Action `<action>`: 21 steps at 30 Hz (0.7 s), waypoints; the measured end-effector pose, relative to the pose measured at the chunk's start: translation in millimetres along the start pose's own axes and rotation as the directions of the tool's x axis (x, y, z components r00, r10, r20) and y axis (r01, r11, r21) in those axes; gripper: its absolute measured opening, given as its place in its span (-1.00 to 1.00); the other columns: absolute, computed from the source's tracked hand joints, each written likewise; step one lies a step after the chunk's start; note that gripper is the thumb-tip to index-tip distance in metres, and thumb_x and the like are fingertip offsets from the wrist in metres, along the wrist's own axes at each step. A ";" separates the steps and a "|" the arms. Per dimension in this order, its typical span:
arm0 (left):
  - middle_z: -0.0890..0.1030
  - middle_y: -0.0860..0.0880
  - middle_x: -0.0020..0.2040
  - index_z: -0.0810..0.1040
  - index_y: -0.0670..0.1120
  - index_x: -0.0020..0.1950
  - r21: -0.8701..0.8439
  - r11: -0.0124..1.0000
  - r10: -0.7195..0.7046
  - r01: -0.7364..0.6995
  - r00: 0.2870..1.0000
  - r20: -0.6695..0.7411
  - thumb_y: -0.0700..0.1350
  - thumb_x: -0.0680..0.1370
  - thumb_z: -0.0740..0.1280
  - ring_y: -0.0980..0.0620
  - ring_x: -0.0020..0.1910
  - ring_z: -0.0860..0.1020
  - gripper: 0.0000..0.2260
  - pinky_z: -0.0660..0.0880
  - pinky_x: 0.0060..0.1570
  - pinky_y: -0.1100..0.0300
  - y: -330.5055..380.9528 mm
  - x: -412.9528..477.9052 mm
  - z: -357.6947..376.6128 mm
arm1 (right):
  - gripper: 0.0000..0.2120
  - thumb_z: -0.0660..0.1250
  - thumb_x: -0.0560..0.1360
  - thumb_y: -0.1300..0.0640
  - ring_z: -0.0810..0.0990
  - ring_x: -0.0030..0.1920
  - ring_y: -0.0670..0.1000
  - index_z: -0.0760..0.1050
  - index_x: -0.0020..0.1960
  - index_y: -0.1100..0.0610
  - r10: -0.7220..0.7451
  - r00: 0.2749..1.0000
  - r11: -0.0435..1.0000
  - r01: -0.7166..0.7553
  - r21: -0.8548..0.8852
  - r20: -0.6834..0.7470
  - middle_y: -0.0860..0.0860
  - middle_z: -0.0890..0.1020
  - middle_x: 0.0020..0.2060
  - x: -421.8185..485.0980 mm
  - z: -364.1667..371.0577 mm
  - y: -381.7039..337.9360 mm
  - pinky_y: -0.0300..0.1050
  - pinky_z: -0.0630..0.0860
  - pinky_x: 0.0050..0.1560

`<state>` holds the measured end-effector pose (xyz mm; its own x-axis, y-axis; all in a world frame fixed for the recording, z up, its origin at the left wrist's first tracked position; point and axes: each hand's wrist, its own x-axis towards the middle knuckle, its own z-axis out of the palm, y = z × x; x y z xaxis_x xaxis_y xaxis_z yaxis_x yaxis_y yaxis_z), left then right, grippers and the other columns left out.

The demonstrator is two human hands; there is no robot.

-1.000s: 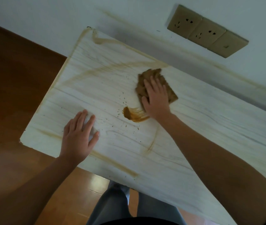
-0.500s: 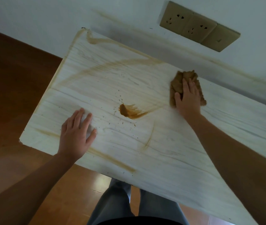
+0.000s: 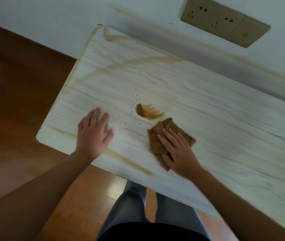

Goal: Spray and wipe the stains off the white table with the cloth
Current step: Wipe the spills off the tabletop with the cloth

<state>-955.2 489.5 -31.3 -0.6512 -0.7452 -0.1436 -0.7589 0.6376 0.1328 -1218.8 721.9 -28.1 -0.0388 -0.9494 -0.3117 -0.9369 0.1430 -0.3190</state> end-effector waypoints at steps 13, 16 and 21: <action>0.25 -0.17 0.59 0.30 -0.03 0.52 -0.035 0.999 -0.031 0.031 1.000 -0.005 0.20 0.63 0.17 -0.22 0.56 0.24 -0.48 0.29 0.44 -0.18 2.8 -1.3 3.1 | -0.40 0.11 0.62 0.07 -0.01 0.62 0.12 0.06 0.63 0.07 0.493 0.845 0.870 -0.474 0.137 -0.209 0.08 0.05 0.63 159.4 -50.6 0.3 0.15 -0.10 0.60; 0.25 -0.17 0.59 0.30 -0.04 0.52 -0.045 0.998 -0.035 0.035 0.999 -0.001 0.19 0.63 0.18 -0.22 0.56 0.23 -0.48 0.29 0.44 -0.18 3.8 -2.0 0.9 | -0.40 0.15 0.61 0.07 0.03 0.61 0.14 0.12 0.62 0.08 0.246 0.955 0.969 -0.237 0.068 -0.168 0.10 0.11 0.62 131.8 -34.1 -38.2 0.18 -0.07 0.60; 0.25 -0.18 0.59 0.31 -0.04 0.53 -0.056 0.998 -0.035 0.035 0.999 0.012 0.19 0.63 0.19 -0.21 0.57 0.22 -0.47 0.28 0.47 -0.18 3.5 -2.8 -1.8 | -0.43 0.09 0.65 -0.02 -0.01 0.62 0.06 0.09 0.63 0.02 -0.041 0.997 0.999 0.041 -0.005 -0.058 0.01 0.10 0.62 53.2 -4.8 -52.4 0.12 -0.09 0.61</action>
<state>-956.0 493.5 -28.7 -0.6244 -0.7646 -0.1597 -0.7799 0.5988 0.1823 -1173.5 662.6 -23.7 -0.0198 -0.9690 -0.2461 -0.9395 0.1023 -0.3271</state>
